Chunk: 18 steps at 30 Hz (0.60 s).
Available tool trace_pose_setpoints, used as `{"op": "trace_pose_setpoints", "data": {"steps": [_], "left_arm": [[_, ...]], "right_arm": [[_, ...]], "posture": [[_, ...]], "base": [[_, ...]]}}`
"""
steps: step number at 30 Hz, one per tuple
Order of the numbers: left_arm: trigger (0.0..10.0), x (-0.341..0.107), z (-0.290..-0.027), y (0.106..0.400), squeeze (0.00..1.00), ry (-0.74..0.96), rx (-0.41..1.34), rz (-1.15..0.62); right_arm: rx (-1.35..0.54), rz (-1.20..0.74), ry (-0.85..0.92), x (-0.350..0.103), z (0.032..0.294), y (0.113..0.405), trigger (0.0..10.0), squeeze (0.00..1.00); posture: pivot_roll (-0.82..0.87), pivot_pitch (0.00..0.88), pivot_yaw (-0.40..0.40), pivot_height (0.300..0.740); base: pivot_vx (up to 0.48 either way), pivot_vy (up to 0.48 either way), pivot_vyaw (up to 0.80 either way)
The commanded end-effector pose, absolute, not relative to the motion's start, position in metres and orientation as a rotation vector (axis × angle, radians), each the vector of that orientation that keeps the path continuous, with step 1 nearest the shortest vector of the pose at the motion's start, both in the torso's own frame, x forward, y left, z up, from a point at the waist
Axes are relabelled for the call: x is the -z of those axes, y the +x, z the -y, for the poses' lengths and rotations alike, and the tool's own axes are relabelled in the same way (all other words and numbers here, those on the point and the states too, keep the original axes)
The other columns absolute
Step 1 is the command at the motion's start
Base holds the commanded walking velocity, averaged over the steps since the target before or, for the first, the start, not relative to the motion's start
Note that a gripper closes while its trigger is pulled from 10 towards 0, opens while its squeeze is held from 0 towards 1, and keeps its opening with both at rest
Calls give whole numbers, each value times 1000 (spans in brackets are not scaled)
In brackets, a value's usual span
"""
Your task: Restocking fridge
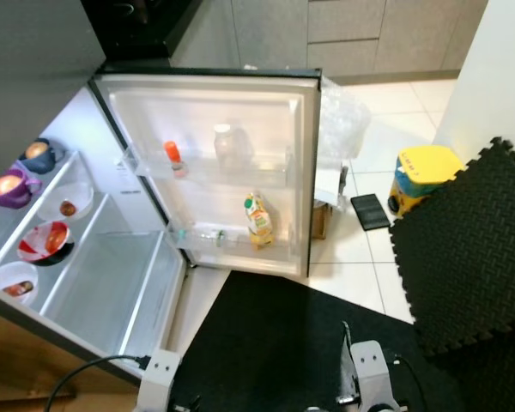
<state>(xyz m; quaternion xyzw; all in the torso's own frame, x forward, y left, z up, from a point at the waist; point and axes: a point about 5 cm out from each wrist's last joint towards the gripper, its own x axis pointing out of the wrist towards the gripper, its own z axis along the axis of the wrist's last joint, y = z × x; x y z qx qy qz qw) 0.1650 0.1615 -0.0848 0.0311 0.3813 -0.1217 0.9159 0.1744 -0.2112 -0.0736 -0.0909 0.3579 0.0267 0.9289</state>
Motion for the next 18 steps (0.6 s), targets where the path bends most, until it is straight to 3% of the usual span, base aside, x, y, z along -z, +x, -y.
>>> {"op": "trace_pose_setpoints", "data": {"steps": [1, 9, 16, 18], "left_arm": [[10000, 89, -167, 157, 0, 77, 241, -820], [10000, 88, -166, 158, 0, 104, 260, -811], [10000, 88, -166, 159, 0, 116, 278, -814], [10000, 89, -167, 157, 0, 80, 233, -824]], "right_arm": [[-74, -745, -180, 76, 204, 171, 10000, 0], [-76, -748, -183, 77, 204, 171, 10000, 0], [-77, -748, -186, 77, 204, 171, 10000, 0], [-77, -748, -187, 77, 204, 171, 10000, 0]], "posture": [[-184, 122, 71, 740], [-183, 121, 71, 740], [-185, 118, 72, 740], [-185, 117, 73, 740]], "base": [[0, 0, 0], [0, 0, 0], [0, -431, 0], [0, 0, 0]]}}
